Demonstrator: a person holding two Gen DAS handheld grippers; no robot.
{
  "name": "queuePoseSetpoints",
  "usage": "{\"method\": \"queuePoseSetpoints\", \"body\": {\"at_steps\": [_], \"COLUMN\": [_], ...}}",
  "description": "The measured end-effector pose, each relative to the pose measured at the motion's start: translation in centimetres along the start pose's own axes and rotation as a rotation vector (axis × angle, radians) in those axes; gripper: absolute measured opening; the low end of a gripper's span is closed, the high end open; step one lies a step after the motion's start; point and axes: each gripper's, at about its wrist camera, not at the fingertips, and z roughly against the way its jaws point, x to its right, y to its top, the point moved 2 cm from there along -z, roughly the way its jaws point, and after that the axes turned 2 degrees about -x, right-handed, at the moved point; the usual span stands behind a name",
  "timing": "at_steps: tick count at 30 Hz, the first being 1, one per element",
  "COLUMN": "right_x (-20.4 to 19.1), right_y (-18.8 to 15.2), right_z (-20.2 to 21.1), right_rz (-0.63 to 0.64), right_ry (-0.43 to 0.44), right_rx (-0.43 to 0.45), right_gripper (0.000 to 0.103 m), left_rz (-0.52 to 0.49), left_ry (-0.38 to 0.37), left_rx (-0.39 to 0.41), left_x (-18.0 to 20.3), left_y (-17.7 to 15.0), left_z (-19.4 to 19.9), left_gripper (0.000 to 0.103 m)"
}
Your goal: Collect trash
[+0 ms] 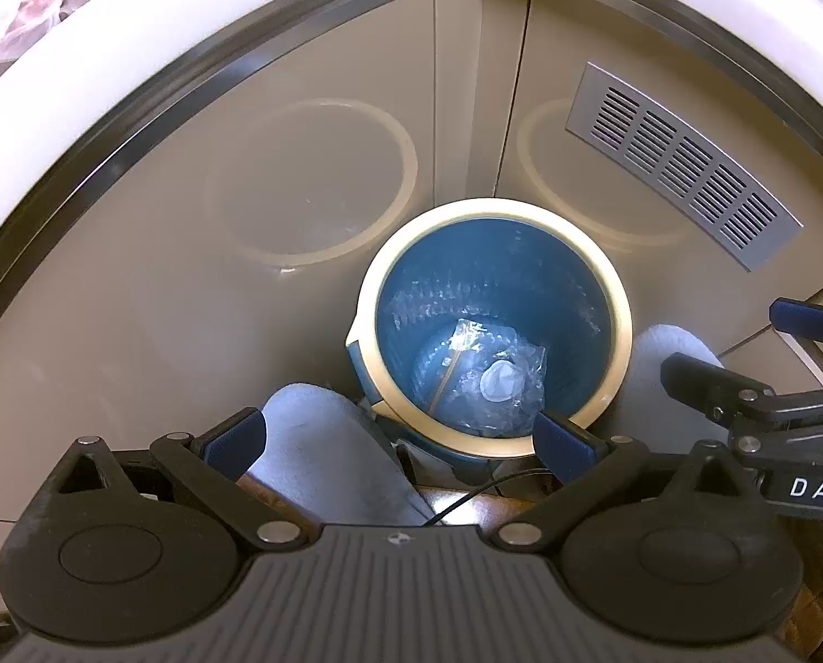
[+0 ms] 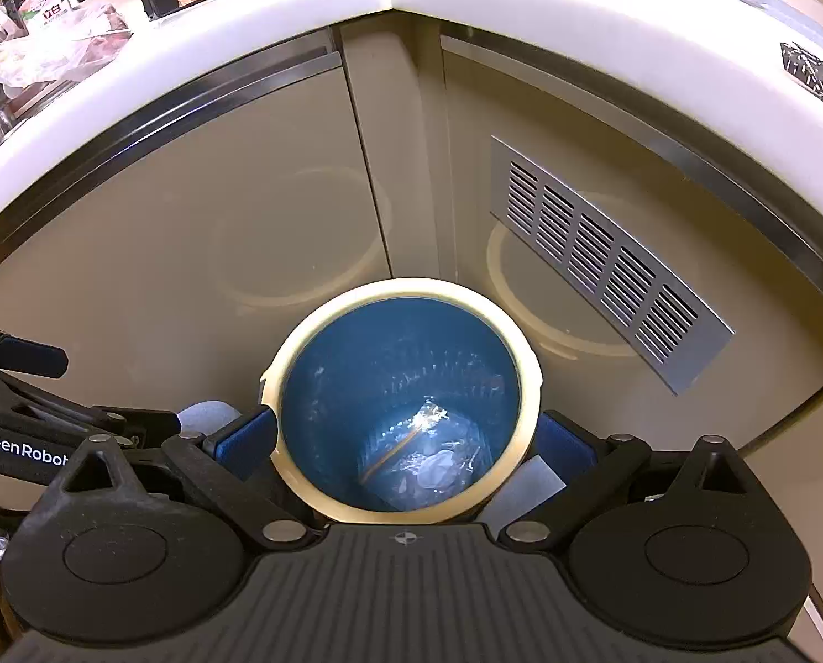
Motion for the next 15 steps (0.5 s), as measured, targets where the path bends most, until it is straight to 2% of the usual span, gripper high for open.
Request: {"method": "queuePoseSetpoints", "body": {"at_steps": [8,15], "right_x": [0.3,1.6], "right_y": [0.1,1.4], "right_z": [-0.1,2.2], "right_rz": [-0.009,-0.041], "right_ry": [0.009,0.038], "right_rx": [-0.002,0.072], "right_gripper": [0.100,0.100], "left_rz": [-0.006,0.023], "left_ry": [-0.002,-0.001], "left_rx": [-0.007,0.022], "left_x": [0.0,-0.9], "left_y": [0.1,1.1], "left_z": [-0.1,1.4], "left_gripper": [0.103,0.103]}}
